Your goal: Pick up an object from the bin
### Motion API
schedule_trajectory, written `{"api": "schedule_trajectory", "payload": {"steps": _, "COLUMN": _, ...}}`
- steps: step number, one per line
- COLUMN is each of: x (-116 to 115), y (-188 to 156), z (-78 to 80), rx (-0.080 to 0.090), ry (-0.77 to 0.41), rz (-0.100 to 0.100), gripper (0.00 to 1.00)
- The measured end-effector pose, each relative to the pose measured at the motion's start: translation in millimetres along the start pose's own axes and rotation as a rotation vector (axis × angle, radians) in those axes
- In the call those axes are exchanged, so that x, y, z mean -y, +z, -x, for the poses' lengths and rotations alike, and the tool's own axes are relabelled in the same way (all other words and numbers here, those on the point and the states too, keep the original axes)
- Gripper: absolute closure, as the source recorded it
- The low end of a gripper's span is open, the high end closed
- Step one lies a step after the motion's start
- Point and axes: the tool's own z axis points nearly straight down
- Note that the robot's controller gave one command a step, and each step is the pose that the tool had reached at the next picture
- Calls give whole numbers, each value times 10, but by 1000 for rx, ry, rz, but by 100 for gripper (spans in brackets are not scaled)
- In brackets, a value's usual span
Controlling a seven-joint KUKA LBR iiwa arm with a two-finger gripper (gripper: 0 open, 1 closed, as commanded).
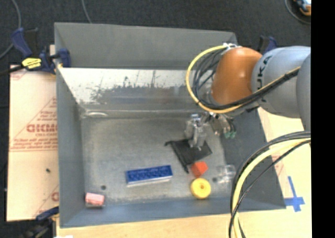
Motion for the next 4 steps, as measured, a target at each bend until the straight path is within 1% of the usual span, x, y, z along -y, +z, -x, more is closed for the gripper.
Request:
{"api": "schedule_trajectory", "payload": {"steps": 1, "x": 30, "y": 8, "z": 29, "rx": 7, "ry": -10, "rz": -2, "gripper": 100}}
{"api": "schedule_trajectory", "payload": {"steps": 2, "x": -13, "y": -114, "z": 39, "rx": 7, "ry": -10, "rz": -2, "gripper": 100}}
{"api": "schedule_trajectory", "payload": {"steps": 3, "x": 130, "y": 18, "z": 158, "rx": 16, "ry": -12, "rz": -5, "gripper": 100}}
{"api": "schedule_trajectory", "payload": {"steps": 4, "x": -39, "y": 9, "z": 66, "rx": 14, "ry": -10, "rz": -3, "gripper": 100}}
